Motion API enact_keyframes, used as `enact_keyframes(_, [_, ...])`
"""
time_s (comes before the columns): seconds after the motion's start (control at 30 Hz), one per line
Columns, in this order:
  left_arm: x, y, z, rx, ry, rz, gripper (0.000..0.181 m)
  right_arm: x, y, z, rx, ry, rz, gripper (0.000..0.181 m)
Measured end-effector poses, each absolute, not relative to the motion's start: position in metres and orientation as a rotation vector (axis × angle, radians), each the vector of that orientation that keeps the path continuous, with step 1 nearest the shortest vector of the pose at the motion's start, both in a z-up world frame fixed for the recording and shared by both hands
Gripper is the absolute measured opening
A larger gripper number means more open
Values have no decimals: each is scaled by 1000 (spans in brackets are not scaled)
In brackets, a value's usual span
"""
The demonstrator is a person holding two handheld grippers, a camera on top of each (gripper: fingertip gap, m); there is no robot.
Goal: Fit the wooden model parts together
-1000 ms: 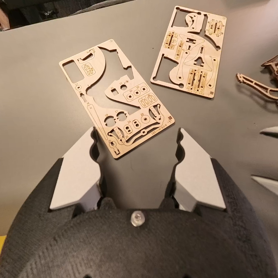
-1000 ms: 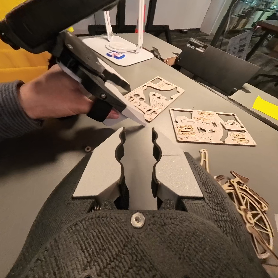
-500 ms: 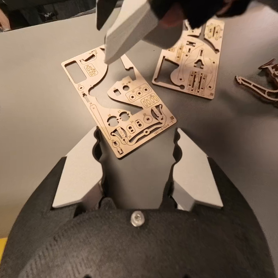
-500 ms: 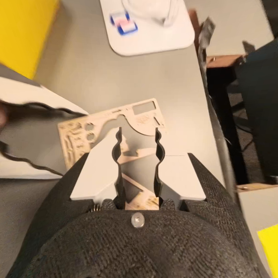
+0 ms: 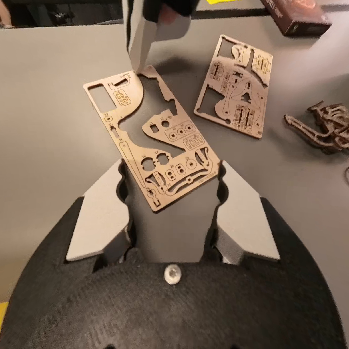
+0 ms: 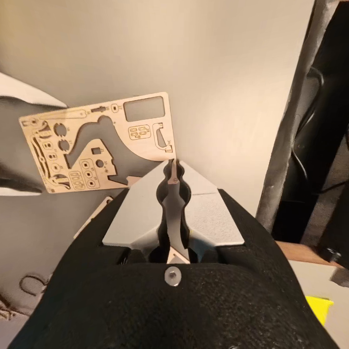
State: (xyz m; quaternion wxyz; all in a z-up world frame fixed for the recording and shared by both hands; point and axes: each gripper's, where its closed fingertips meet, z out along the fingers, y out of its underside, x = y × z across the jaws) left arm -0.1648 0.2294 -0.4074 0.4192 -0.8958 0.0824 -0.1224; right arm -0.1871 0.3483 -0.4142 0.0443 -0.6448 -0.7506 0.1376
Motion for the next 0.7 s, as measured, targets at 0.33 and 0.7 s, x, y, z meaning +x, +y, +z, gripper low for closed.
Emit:
enact_keyframes(0.33, [-164,232,-393,-2164,54,-532,87,-142,304,-345,-1638,-2179,208,0])
enact_keyframes(0.7, [-174,226,-404,-2291,89,-325,51,-154,302,-413,-2528,-1484,345,38])
